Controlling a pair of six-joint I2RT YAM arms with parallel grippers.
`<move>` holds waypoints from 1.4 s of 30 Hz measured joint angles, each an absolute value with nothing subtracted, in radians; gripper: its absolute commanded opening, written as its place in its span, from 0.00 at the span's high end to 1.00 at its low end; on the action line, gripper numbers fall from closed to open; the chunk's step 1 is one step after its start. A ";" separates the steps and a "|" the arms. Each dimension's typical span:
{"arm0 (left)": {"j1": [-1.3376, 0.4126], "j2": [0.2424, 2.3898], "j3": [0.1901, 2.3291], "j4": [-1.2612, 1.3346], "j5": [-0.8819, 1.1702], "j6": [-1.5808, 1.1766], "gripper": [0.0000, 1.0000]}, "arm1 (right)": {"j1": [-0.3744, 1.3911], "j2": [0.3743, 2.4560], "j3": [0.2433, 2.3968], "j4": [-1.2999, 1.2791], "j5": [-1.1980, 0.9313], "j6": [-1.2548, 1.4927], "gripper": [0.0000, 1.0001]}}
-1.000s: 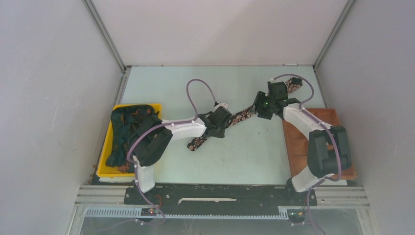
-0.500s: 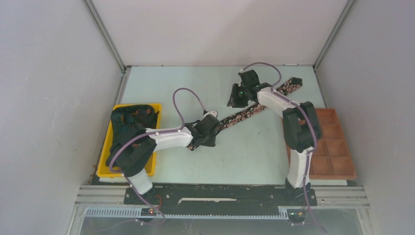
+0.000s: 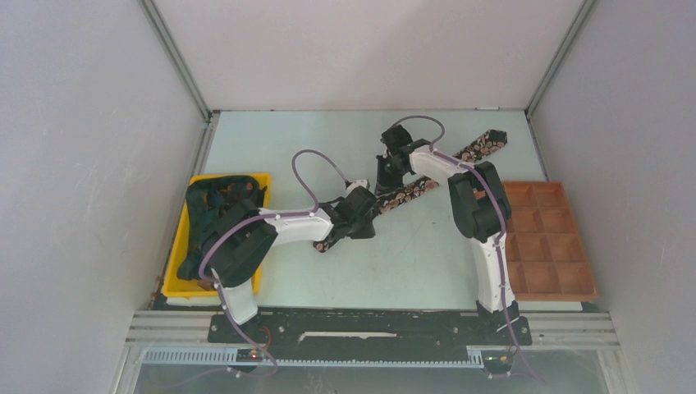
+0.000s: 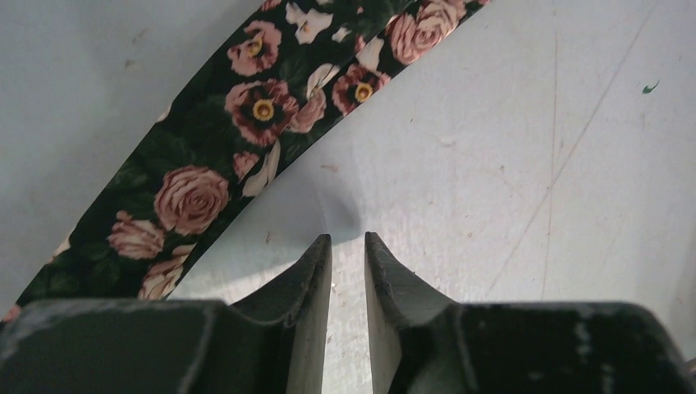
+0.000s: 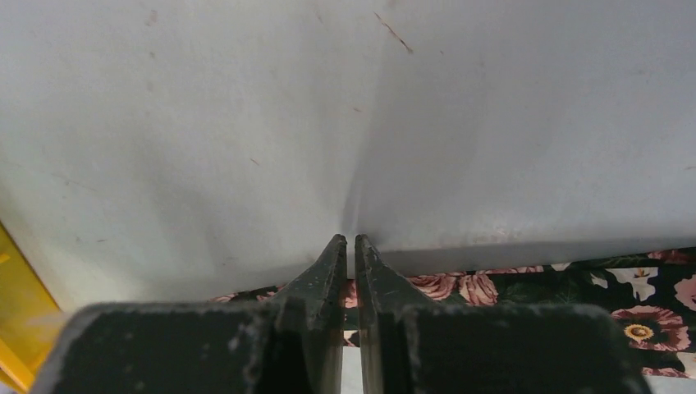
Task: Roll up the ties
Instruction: Flatten out the tie at the center of the board.
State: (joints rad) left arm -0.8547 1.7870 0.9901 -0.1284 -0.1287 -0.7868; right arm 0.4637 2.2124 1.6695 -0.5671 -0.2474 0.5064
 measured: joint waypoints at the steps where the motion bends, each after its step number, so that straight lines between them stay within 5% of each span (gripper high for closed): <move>1: -0.855 1.794 0.998 -0.126 -0.129 -0.788 0.74 | 0.464 2.212 1.661 -0.568 -0.247 0.505 0.91; 17: -0.825 1.864 1.066 -0.097 -0.155 -0.804 0.77 | 0.463 2.163 1.572 -0.552 -0.249 0.498 0.99; 42: -0.804 1.866 1.048 -0.036 -0.209 -0.801 0.72 | 0.448 2.072 1.454 -0.535 -0.194 0.508 0.98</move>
